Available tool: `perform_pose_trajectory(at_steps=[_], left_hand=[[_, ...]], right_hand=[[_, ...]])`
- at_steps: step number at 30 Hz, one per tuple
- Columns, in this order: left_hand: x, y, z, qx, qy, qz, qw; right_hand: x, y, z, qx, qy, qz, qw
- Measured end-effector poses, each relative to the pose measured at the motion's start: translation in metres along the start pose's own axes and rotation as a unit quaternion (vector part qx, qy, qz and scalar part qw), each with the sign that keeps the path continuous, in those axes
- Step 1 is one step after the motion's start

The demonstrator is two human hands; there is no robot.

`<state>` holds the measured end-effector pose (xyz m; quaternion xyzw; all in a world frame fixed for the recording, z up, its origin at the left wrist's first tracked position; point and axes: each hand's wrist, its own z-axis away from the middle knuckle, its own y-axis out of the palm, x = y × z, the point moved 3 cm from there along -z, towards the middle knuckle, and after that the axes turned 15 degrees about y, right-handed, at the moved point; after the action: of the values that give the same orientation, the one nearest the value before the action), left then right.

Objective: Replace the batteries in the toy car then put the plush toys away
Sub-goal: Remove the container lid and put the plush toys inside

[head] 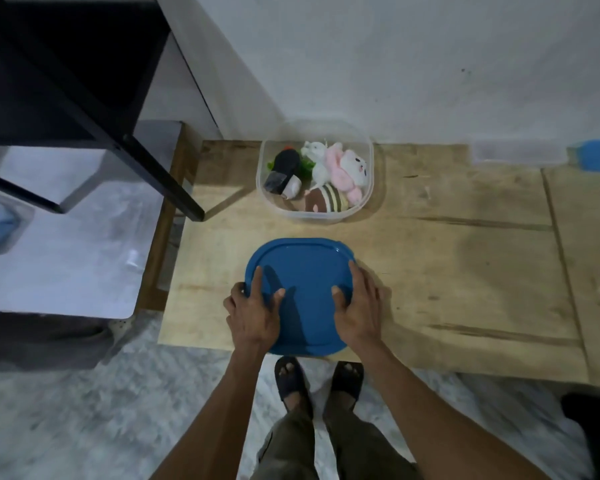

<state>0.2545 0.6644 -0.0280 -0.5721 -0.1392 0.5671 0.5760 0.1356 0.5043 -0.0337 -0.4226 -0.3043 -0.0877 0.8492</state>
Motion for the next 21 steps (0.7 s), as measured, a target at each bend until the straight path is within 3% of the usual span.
perform_pose_trajectory(at_steps=[9, 15, 21], left_hand=[[-0.003, -0.043, 0.048, -0.062, 0.061, 0.024, 0.996], [-0.023, -0.079, 0.035, -0.094, 0.115, 0.059, 0.987], [-0.064, -0.107, -0.006, -0.122, 0.215, 0.026, 0.969]], right_hand=[[-0.003, -0.015, 0.057, -0.040, 0.062, -0.139, 0.988], [0.036, -0.049, 0.074, -0.137, -0.007, -0.072, 0.988], [0.080, -0.072, 0.046, -0.162, -0.038, -0.119, 0.979]])
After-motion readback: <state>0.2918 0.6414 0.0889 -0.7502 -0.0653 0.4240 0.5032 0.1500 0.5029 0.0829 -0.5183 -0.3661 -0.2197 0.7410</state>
